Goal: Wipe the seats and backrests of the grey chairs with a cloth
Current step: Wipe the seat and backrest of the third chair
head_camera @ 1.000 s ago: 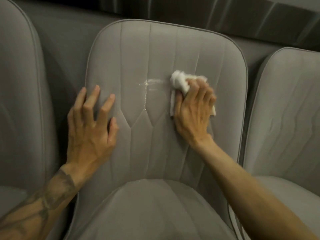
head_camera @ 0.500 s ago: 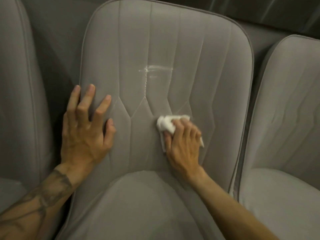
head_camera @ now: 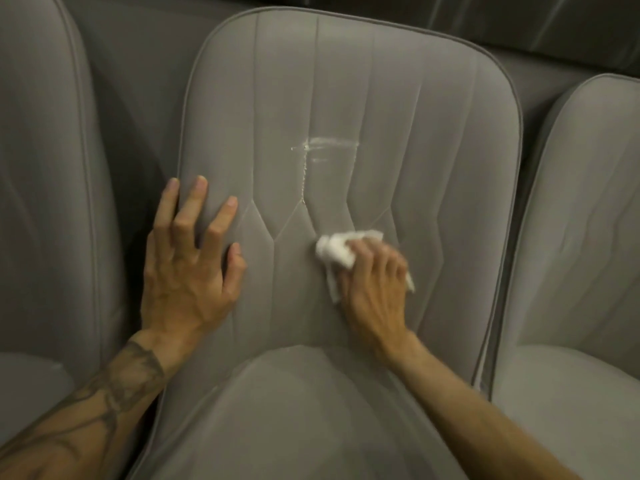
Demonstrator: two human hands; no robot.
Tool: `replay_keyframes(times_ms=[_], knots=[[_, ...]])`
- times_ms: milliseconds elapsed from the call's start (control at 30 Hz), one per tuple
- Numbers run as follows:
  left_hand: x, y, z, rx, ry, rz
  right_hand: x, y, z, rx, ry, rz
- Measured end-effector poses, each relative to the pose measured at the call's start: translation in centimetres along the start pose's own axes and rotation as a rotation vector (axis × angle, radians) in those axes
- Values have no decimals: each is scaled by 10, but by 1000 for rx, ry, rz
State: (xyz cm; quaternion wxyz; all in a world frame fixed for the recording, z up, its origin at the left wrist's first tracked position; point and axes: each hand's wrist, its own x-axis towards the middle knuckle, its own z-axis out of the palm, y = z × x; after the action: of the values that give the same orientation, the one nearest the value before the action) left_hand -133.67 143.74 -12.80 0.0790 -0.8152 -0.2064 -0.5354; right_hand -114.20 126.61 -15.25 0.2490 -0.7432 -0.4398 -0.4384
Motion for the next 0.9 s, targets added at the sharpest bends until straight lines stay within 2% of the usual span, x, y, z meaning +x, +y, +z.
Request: replay_keyframes(times_ms=[133, 200, 267, 367, 400, 467, 567, 600, 667, 767, 833, 900], knots=[[1, -1, 0, 4, 3, 2, 136, 11, -23, 0, 342, 197], [1, -1, 0, 6, 1, 0, 166, -1, -25, 18, 432, 282], [2, -1, 0, 1, 3, 4, 147, -15, -18, 28, 331, 207], [2, 1, -1, 3, 8, -1, 96, -17, -16, 31, 73, -85], [3, 2, -1, 2, 9, 0, 100, -9, -19, 22, 64, -141], [3, 2, -1, 6, 13, 6, 134, 3, -21, -17, 144, -113], [3, 0, 1, 4, 18, 12, 180, -6, -19, -16, 354, 138], [3, 0, 2, 7, 19, 9, 176, -16, -16, 19, 370, 177], [2, 1, 2, 8, 22, 8, 138, -36, -5, 87, 245, 102], [2, 1, 1, -1, 4, 7, 85, -38, -8, 104, -7, -161], [2, 2, 1, -4, 1, 2, 108, -17, -11, 51, 42, -246], [2, 1, 2, -2, 8, 5, 149, -1, -13, 1, 182, -174]])
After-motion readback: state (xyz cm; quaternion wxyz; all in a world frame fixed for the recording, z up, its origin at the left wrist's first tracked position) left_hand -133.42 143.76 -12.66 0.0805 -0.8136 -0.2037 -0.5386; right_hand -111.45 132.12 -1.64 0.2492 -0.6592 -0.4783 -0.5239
